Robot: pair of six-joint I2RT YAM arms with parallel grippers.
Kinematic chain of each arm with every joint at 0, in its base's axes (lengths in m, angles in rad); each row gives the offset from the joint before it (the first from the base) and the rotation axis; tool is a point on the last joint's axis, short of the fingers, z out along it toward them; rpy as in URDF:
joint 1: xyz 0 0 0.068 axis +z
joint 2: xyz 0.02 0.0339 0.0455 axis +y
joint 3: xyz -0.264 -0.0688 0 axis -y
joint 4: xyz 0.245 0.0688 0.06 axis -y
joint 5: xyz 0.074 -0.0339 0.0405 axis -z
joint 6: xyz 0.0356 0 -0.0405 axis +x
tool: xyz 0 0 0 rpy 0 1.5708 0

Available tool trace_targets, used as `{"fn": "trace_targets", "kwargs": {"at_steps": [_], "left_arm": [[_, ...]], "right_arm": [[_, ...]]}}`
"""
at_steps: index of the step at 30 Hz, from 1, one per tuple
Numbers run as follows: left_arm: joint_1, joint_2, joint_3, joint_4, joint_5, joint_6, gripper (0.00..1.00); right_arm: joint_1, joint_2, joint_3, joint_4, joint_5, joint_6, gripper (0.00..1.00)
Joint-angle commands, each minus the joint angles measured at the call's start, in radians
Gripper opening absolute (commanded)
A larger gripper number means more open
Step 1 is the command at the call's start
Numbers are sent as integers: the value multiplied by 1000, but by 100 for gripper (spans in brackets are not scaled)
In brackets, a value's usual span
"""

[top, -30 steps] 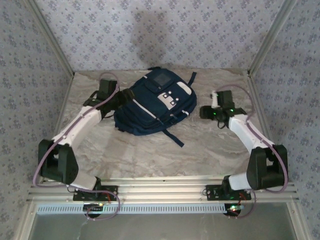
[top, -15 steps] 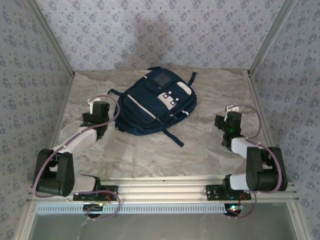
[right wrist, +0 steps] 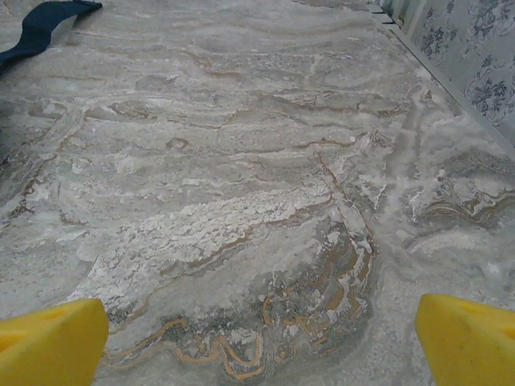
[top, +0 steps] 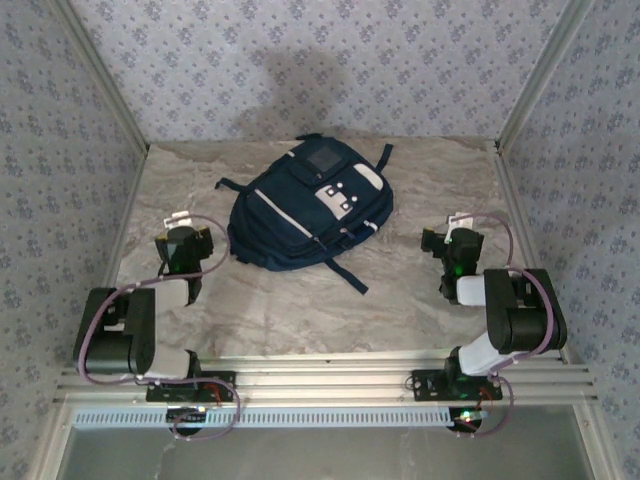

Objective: Pack books, pencil case, and school supplies into a backpack

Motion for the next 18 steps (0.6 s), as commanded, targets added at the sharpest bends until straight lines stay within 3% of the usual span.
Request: {"fn": "trace_targets", "kwargs": {"at_steps": [1,2,4,18], "left_arm": [[16,78,-58,280,117,16,88],[22,109,-54,316,129,19,89],[28,92,-10,197,157,16,99],[28,104,24,151,200,40,99]], "right_arm": [[1,-2,4,39,3,-10,100],[1,-3,5,38,3,-10,100],[2,-3,5,37,4,-11,100],[-3,-3,13,23,-45,-22,100]]}}
